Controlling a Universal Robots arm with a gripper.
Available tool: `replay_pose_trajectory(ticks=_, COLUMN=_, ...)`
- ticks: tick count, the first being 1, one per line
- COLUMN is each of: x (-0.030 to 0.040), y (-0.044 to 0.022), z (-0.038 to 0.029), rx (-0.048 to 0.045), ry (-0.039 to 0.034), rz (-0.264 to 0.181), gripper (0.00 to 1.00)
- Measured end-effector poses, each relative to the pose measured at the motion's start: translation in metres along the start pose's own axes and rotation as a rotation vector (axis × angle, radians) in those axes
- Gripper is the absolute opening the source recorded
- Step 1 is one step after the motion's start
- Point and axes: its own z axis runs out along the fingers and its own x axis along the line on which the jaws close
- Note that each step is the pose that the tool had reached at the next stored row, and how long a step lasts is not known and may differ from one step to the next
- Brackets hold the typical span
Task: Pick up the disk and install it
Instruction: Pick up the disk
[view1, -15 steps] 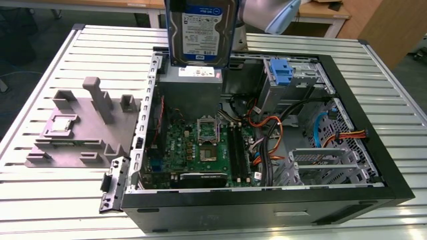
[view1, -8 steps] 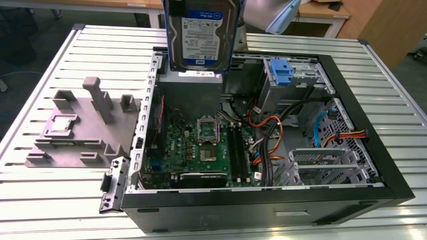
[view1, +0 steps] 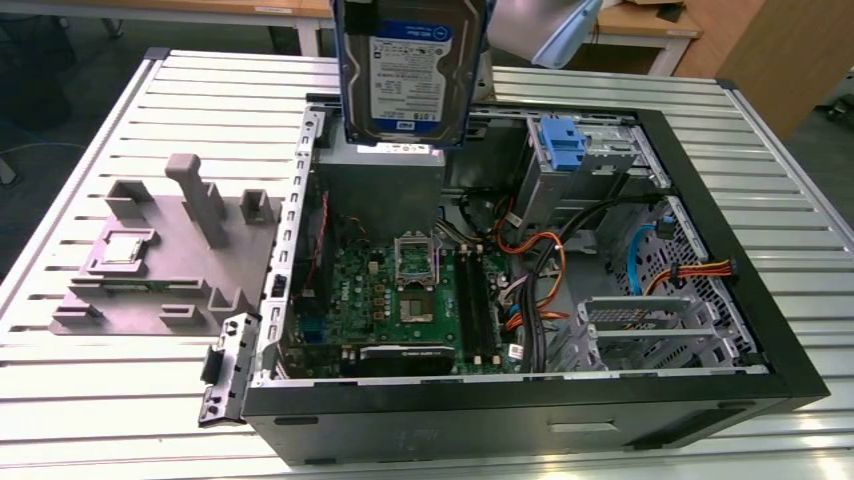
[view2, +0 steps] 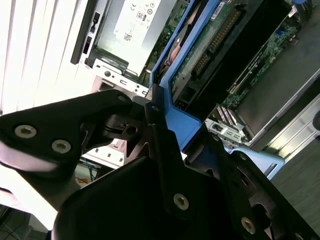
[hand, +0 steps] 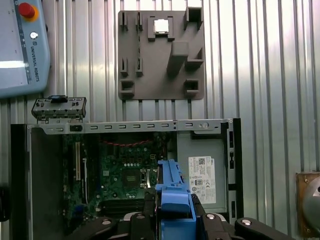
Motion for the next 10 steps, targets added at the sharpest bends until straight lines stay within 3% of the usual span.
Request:
replay_pose_trajectory(ticks=7, x=-0.0007, y=-0.0156, z=-0.0002, rx=0.0, ry=0.0, rz=0.0, gripper=0.37)
replay_pose_trajectory(ticks=10, x=0.0016, y=-0.0176, z=-0.0001, rx=0.0, ry=-0.0001, rz=0.0, gripper=0.37)
